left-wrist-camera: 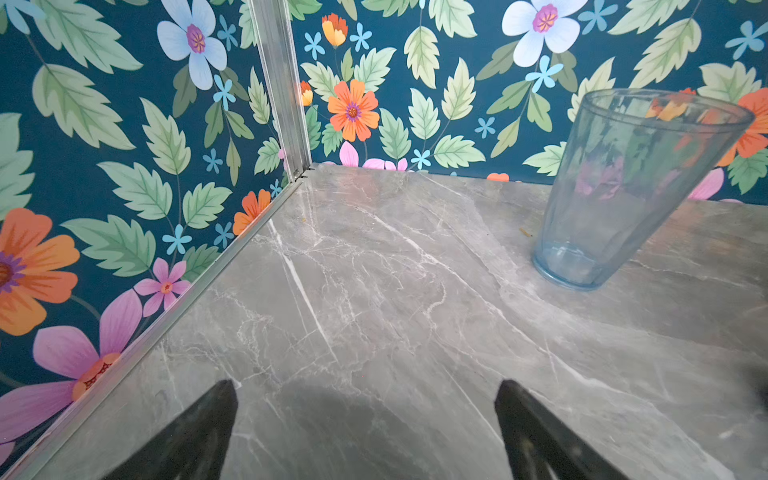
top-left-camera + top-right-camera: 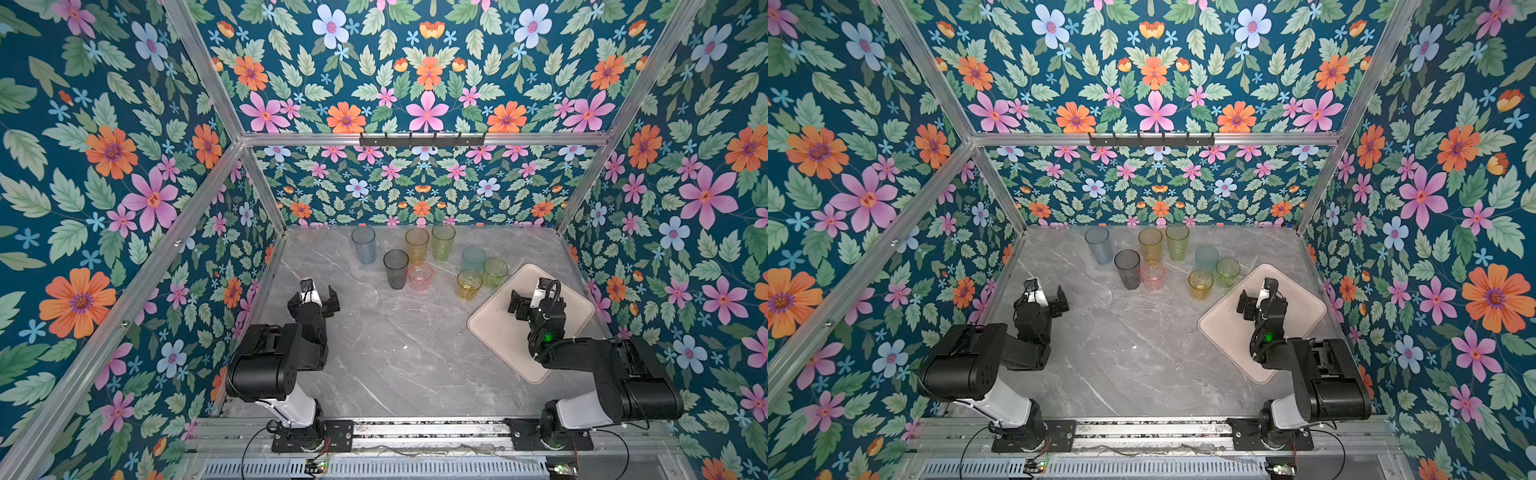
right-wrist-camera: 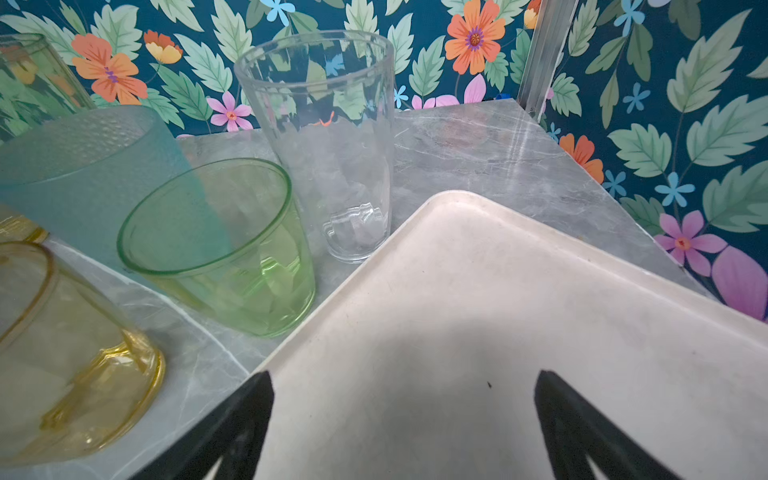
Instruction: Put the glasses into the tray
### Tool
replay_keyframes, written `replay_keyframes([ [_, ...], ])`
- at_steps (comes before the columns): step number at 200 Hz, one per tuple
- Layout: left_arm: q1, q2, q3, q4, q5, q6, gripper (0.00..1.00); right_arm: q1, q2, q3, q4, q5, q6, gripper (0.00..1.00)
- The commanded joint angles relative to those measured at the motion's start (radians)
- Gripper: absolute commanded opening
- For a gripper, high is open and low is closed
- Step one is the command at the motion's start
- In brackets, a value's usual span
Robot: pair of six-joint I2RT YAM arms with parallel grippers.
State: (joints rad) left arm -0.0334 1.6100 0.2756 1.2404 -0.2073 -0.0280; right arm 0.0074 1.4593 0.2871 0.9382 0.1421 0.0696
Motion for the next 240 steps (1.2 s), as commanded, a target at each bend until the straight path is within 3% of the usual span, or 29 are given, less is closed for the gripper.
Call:
replay_keyframes([
  [1, 0.0, -0.001, -0.001, 0.016, 0.007, 0.003, 1.0, 0.0, 0.0, 0.006, 0.013, 0.001, -0.007, 0.99],
  [177, -0.002, -0.016, -0.009, 0.025, -0.017, -0.002, 1.0, 0.001, -0.003, -0.01, 0.044, 0.043, 0.006, 0.99],
  [209, -0.003, -0.115, 0.005, -0.089, -0.028, -0.001, 1.0, 0.0, -0.063, -0.03, 0.032, 0.028, 0.002, 0.99],
  [240, -0.011, -0.272, 0.048, -0.295, -0.11, -0.053, 1.0, 0.002, -0.189, 0.026, -0.204, 0.082, 0.025, 0.99],
])
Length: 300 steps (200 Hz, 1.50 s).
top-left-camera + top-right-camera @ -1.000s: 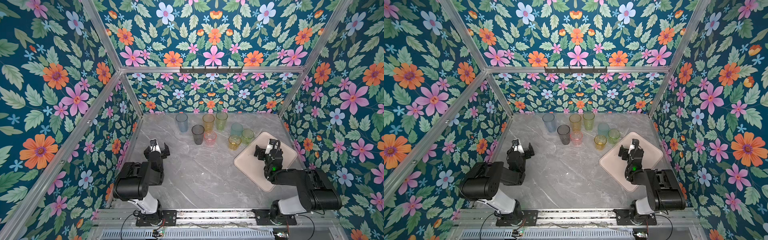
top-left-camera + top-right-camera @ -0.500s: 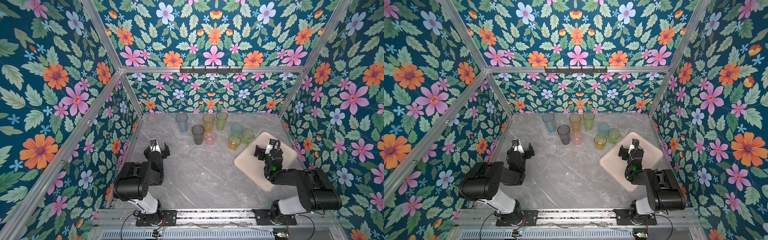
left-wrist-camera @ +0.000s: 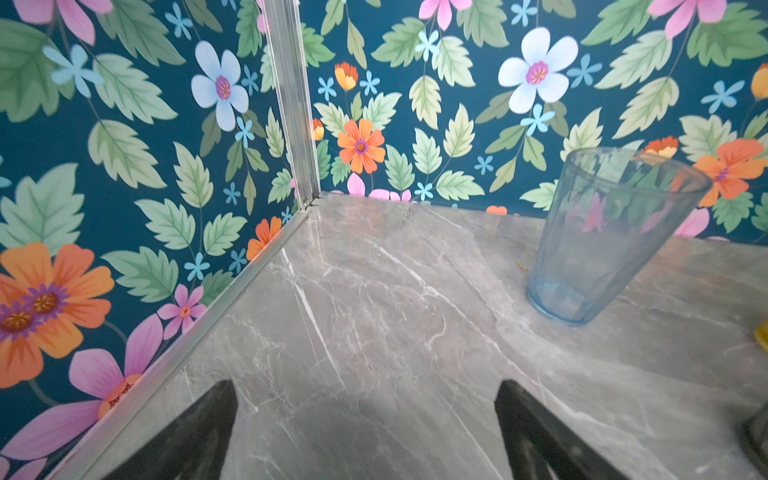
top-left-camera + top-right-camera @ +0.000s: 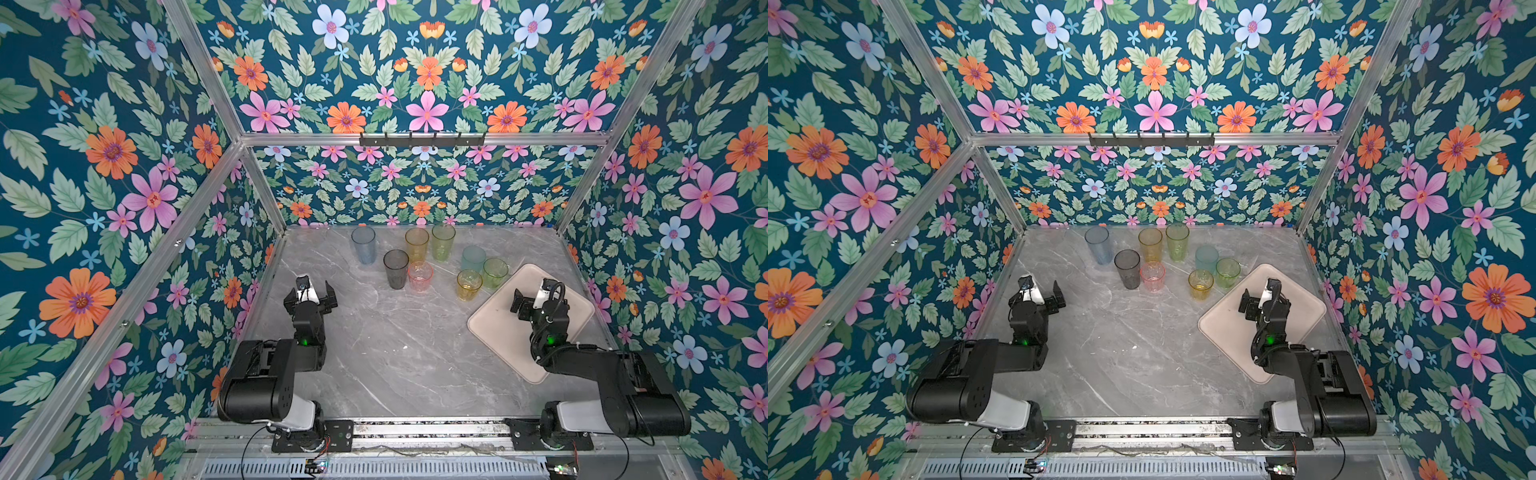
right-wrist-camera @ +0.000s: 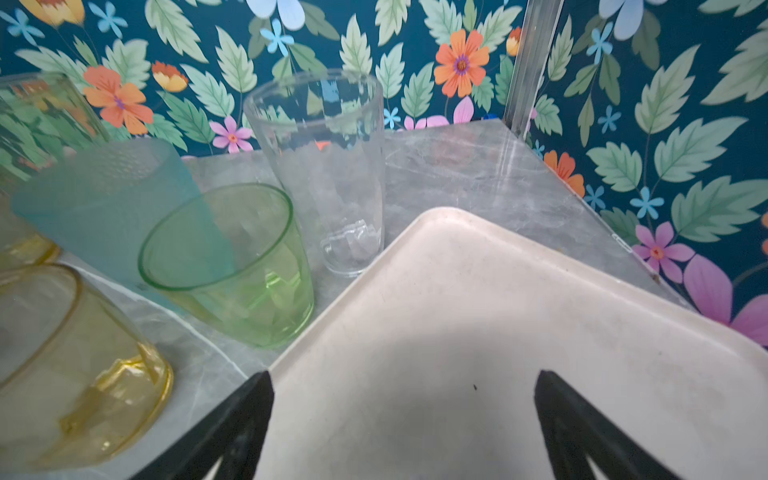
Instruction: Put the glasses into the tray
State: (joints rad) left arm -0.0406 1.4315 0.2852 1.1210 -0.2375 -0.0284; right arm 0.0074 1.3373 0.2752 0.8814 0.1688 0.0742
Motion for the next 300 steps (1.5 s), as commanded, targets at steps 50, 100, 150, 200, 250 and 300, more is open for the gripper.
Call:
replay_keyframes([
  [50, -0.004, -0.323, 0.206, -0.665, -0.124, -0.303, 1.0, 0.0, -0.269, 0.262, -0.714, 0.002, 0.199, 0.99],
  [100, -0.003, -0.448, 0.342, -0.982, -0.022, -0.482, 0.99, 0.002, -0.4, 0.433, -1.081, -0.29, 0.379, 0.99],
  [150, -0.002, -0.563, 0.36, -1.026, 0.201, -0.484, 1.0, 0.001, -0.439, 0.519, -1.391, -0.439, 0.45, 0.99],
  [200, -0.004, -0.514, 0.366, -0.994, 0.513, -0.483, 0.99, 0.081, -0.358, 0.559, -1.661, -0.427, 0.475, 0.99],
  [250, -0.007, -0.424, 0.398, -1.005, 0.622, -0.465, 0.96, 0.221, -0.3, 0.483, -1.668, -0.373, 0.546, 0.99],
  [300, -0.02, -0.409, 0.351, -0.916, 0.67, -0.498, 0.95, 0.286, -0.292, 0.402, -1.632, -0.294, 0.579, 0.99],
])
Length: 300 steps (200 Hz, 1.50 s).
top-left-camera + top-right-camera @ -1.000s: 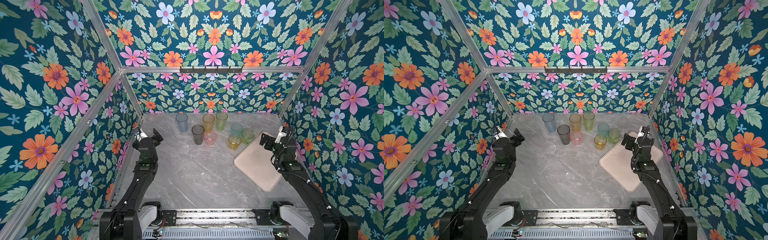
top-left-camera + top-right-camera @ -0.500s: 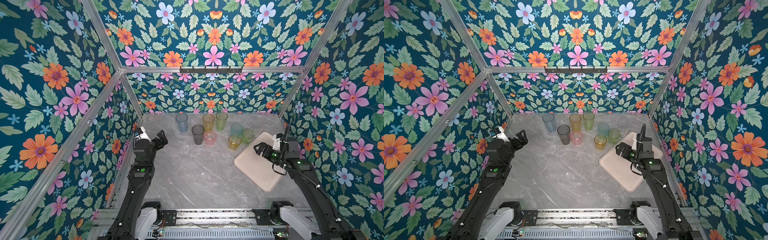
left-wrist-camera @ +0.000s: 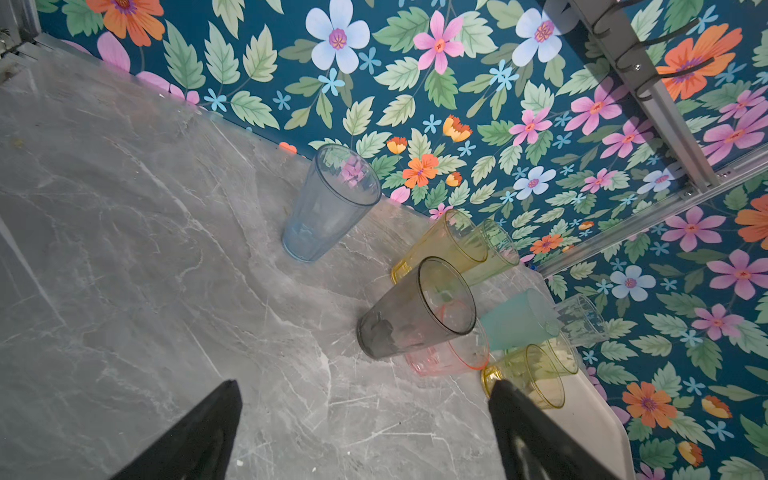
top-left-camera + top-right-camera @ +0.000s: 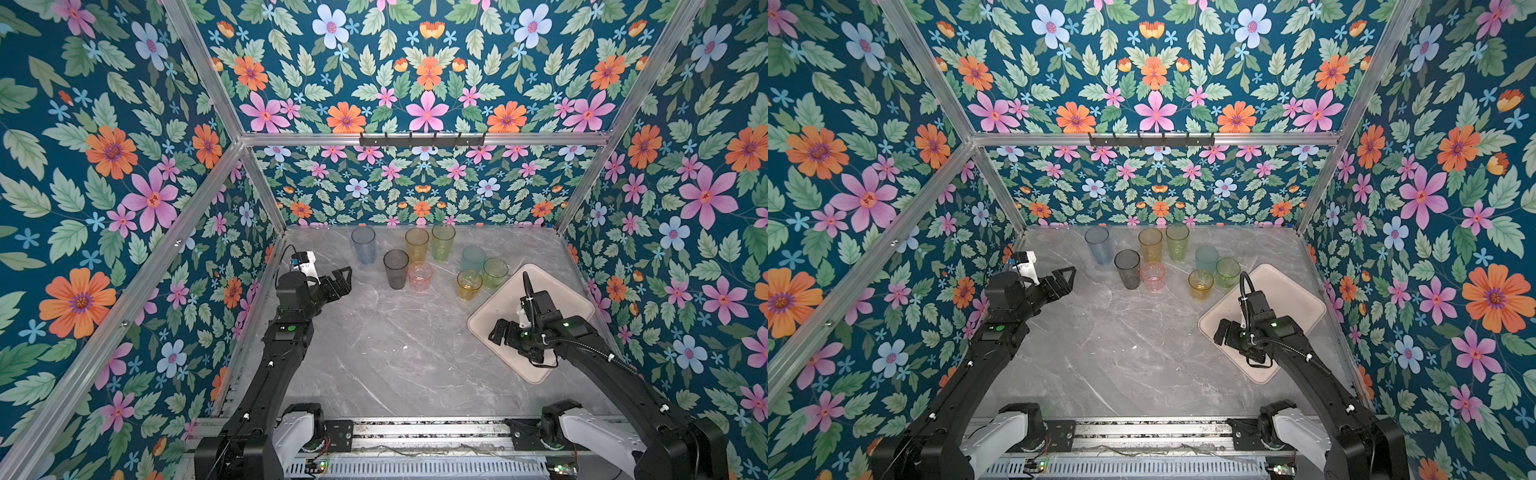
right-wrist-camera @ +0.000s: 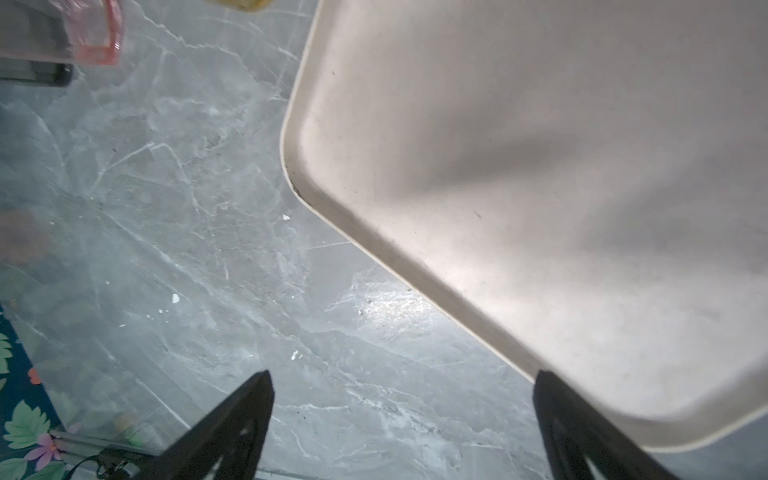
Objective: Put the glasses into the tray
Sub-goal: 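Move the right gripper down onto the near edge of the cream tray, then drag the cream tray toward table centre with right gripper while left arm approaches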
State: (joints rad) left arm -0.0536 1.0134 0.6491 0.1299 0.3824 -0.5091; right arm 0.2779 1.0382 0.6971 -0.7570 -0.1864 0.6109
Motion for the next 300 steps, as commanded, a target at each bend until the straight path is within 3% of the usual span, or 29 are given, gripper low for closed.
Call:
replay_keyframes([
  [1, -0.007, 0.008, -0.014, 0.076, 0.05, -0.019, 0.95, 0.016, 0.008, -0.02, 0.007, 0.061, 0.043, 0.99],
  [181, -0.043, 0.009, -0.02, 0.086, 0.037, -0.01, 0.94, 0.084, 0.082, -0.165, 0.151, 0.047, 0.124, 0.99],
  [255, -0.043, 0.029, -0.019, 0.085, 0.034, -0.008, 0.94, 0.253, 0.176, -0.122, 0.186, 0.077, 0.173, 0.99],
  [300, -0.043, 0.026, -0.029, 0.086, 0.035, -0.01, 0.94, 0.354, 0.258, -0.08, 0.291, 0.036, 0.212, 0.99],
])
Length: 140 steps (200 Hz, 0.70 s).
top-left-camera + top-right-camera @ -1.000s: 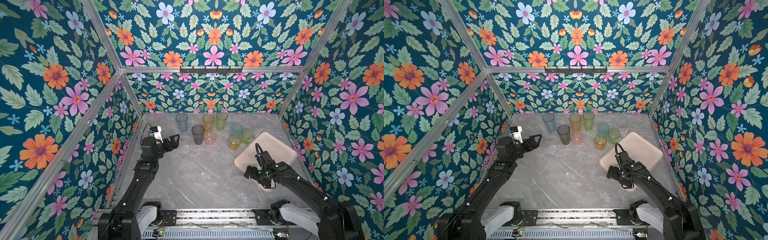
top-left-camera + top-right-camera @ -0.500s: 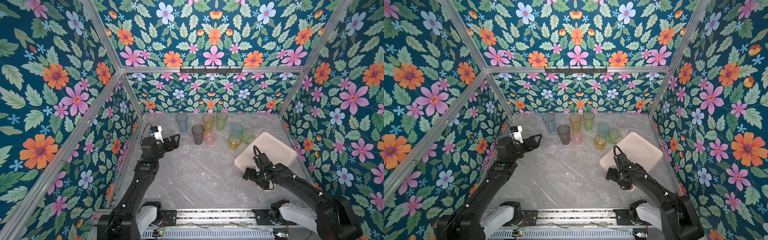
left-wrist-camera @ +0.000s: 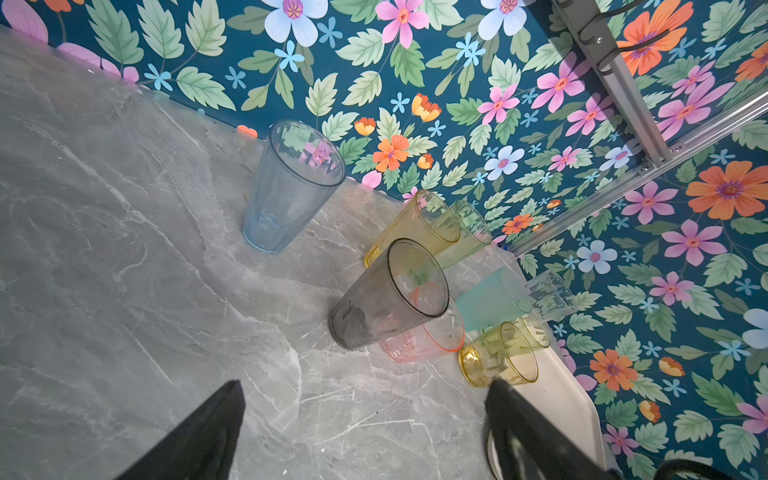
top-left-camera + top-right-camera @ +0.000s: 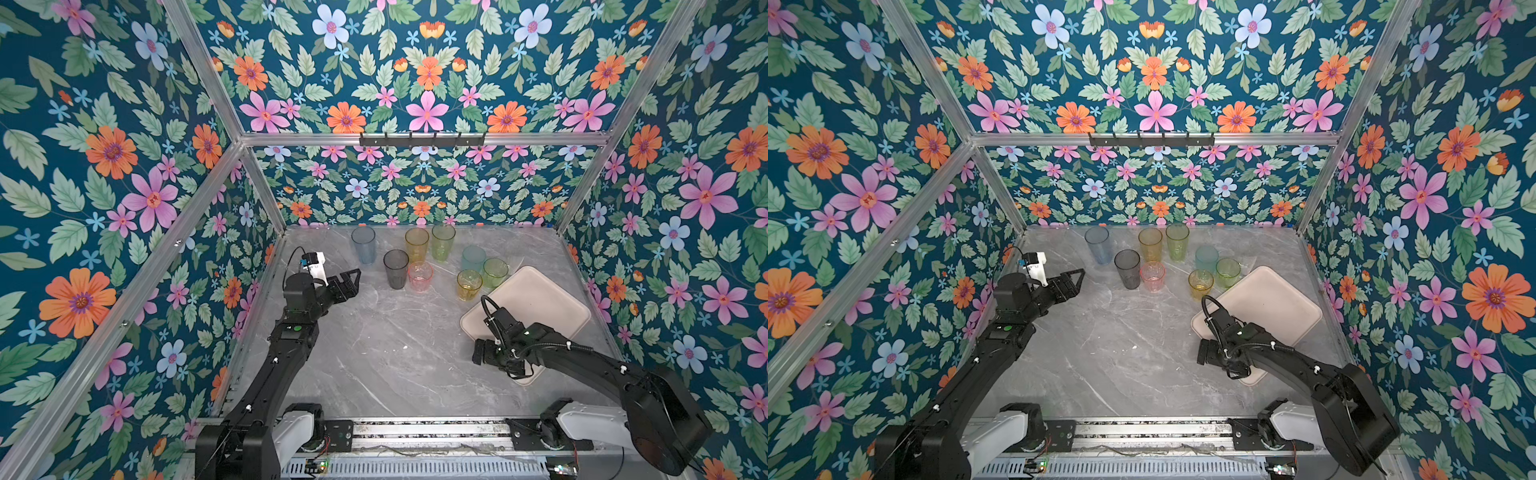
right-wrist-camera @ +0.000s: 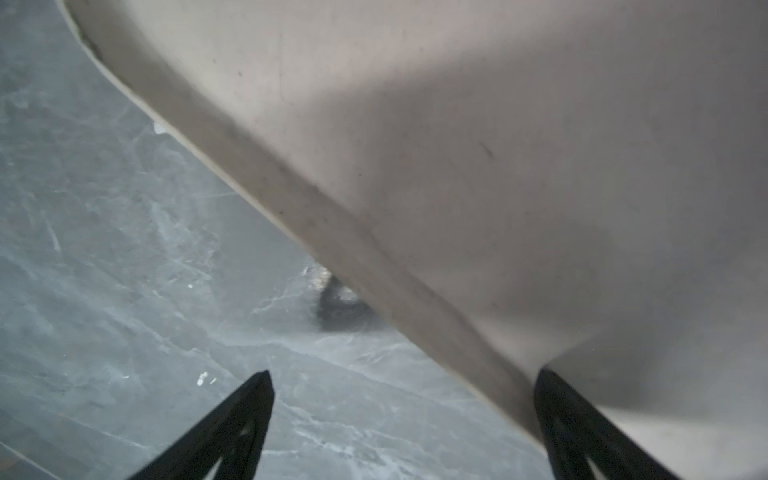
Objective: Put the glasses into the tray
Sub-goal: 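Drag the cream tray toward table centre with right gripper while left arm approaches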
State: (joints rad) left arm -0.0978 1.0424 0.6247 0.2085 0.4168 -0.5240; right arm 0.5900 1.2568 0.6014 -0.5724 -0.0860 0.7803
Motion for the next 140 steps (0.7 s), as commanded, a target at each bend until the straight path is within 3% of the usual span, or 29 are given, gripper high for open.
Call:
replay_keyframes([
  [1, 0.001, -0.003, -0.006, 0.007, 0.001, 0.003, 0.94, 0.045, 0.042, 0.018, 0.107, -0.065, 0.041, 0.99],
  [140, 0.001, -0.026, -0.034, -0.037, -0.026, 0.005, 0.93, 0.242, 0.37, 0.323, 0.2, -0.139, 0.023, 0.99],
])
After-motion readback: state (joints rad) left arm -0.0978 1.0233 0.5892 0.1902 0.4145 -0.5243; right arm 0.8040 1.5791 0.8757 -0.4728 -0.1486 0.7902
